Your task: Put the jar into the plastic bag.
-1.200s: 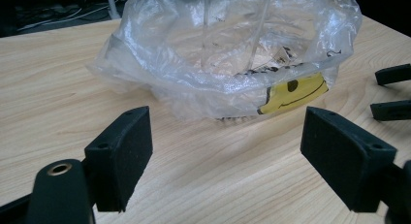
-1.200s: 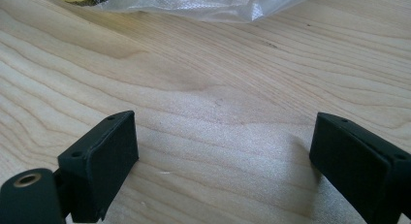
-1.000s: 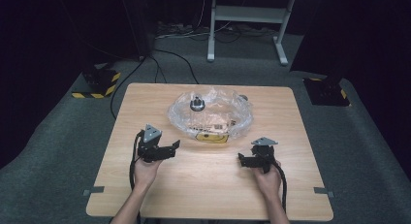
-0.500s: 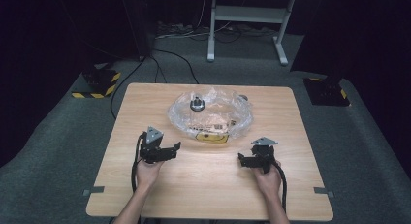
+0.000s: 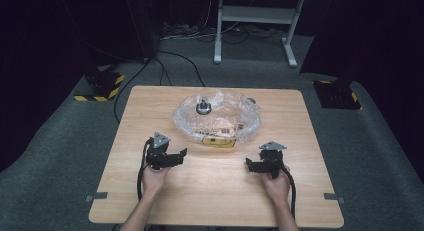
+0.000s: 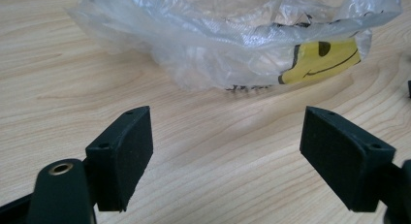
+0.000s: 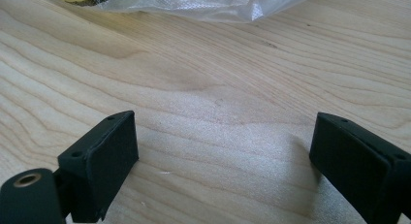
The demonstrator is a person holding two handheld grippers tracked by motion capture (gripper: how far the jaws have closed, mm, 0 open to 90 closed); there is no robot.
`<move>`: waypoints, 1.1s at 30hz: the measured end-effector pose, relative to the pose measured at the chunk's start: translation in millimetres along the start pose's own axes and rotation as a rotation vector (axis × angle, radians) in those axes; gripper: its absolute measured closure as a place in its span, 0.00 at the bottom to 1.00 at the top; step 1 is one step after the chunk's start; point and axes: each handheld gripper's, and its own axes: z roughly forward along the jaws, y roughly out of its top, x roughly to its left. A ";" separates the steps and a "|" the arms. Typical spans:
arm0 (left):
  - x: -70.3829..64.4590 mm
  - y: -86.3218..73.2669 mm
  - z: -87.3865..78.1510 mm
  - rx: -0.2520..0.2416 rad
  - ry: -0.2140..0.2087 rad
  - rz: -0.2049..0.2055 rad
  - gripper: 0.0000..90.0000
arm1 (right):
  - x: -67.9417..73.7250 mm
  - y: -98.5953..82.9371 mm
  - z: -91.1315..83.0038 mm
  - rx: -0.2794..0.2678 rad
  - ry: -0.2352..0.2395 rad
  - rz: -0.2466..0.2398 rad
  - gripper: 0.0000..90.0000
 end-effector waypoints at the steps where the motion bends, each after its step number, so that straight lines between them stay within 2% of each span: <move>1: 0.3 -0.7 0.8 0.004 0.000 0.001 0.22 | 0.0 0.0 0.0 0.000 0.000 0.000 0.11; 17: 3.4 -9.0 11.8 0.039 0.013 -0.017 0.22 | 0.1 0.0 0.0 0.000 0.001 0.001 0.11; 30: -1.7 -11.9 29.1 0.103 0.032 0.016 0.21 | -0.1 0.0 0.1 -0.001 0.001 -0.001 0.11; 33: -1.7 -12.5 33.4 0.118 0.052 0.020 0.21 | -0.1 0.0 0.1 -0.001 0.001 -0.002 0.11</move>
